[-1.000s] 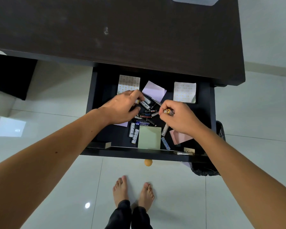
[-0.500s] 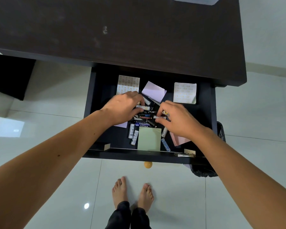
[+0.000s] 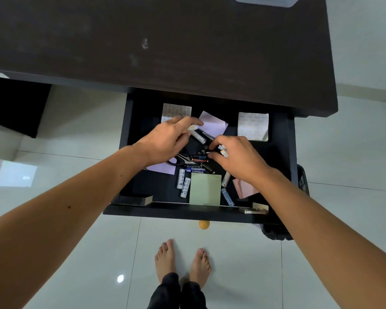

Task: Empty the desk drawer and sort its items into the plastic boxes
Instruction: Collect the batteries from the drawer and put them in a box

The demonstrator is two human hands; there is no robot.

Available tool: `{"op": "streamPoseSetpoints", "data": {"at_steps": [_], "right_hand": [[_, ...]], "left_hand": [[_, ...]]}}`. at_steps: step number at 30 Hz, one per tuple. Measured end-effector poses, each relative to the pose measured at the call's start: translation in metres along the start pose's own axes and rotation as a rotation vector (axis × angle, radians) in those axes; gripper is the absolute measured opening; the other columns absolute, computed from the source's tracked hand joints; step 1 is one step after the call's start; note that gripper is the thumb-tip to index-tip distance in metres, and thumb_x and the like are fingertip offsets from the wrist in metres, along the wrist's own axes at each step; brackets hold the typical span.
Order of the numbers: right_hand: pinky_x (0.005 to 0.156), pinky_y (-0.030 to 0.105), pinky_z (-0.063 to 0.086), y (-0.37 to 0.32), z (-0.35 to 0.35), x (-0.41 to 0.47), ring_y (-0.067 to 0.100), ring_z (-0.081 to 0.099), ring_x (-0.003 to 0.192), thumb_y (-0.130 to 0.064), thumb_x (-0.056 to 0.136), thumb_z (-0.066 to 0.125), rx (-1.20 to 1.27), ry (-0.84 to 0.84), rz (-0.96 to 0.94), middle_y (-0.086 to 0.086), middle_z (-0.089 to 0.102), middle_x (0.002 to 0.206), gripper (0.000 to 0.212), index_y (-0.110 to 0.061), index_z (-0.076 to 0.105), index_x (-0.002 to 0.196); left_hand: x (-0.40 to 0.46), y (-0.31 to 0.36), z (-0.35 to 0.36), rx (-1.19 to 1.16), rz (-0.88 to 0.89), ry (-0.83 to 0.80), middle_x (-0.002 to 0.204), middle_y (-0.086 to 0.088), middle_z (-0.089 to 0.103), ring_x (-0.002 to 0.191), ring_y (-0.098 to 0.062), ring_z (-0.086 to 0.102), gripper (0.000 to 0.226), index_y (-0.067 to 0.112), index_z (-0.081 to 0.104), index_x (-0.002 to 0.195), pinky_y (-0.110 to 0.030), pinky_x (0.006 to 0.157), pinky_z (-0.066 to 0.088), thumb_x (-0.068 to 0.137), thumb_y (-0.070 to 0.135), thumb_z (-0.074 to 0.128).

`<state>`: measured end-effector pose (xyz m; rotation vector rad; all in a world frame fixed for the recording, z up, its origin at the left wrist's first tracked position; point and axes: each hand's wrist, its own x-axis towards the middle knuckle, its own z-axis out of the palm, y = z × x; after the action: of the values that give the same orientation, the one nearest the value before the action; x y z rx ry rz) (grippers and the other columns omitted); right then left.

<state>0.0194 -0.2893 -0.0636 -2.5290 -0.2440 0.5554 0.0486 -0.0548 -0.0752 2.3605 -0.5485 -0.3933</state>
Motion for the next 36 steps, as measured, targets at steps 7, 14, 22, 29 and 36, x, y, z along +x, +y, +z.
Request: {"op": "streamPoseSetpoints", "data": {"at_steps": [7,14,22,29,36], "right_hand": [[0.083,0.033,0.047,0.003,0.004,0.003,0.02,0.062,0.102,-0.03,0.092,0.079,-0.025,-0.011,-0.033,-0.002,0.068,0.11,0.018,-0.018,0.073,0.104],[0.073,0.034,0.053,0.007,-0.016,-0.008,0.013,0.065,0.077,-0.031,0.092,0.079,0.328,-0.053,0.092,-0.007,0.072,0.095,0.008,-0.03,0.071,0.095],[0.041,0.022,0.034,0.003,-0.022,-0.01,0.011,0.039,0.051,-0.007,0.106,0.058,0.959,-0.254,0.303,0.008,0.05,0.086,0.027,-0.011,0.067,0.131],[0.036,0.02,0.025,0.002,-0.018,-0.01,0.014,0.044,0.054,-0.012,0.104,0.06,1.075,-0.279,0.341,0.007,0.052,0.081,0.018,0.001,0.071,0.11],[0.038,0.021,0.029,-0.006,-0.009,-0.005,0.012,0.046,0.047,-0.029,0.1,0.07,0.957,-0.211,0.316,0.004,0.055,0.072,0.027,-0.011,0.06,0.082]], "left_hand": [[0.004,-0.003,0.001,-0.041,-0.059,-0.059,0.104,-0.008,0.067,0.084,-0.038,0.065,0.011,0.025,0.053,0.113,-0.053,0.079,0.054,0.106,0.033,0.057],[0.009,0.0,-0.003,0.153,-0.022,-0.061,0.107,-0.001,0.072,0.091,-0.026,0.068,0.022,0.027,0.06,0.12,-0.044,0.081,0.057,0.102,0.039,0.063],[0.019,-0.001,0.0,0.335,-0.019,-0.052,0.107,0.002,0.078,0.09,-0.024,0.07,0.031,0.032,0.066,0.125,-0.042,0.082,0.058,0.096,0.043,0.071],[0.01,-0.002,-0.001,0.121,-0.053,-0.062,0.089,0.019,0.061,0.072,-0.009,0.058,0.019,0.024,0.067,0.112,-0.024,0.064,0.04,0.098,0.036,0.071],[0.0,-0.001,-0.004,0.038,-0.036,-0.104,0.104,0.008,0.067,0.091,-0.015,0.064,0.017,0.026,0.063,0.104,-0.036,0.081,0.054,0.098,0.041,0.066]]}}
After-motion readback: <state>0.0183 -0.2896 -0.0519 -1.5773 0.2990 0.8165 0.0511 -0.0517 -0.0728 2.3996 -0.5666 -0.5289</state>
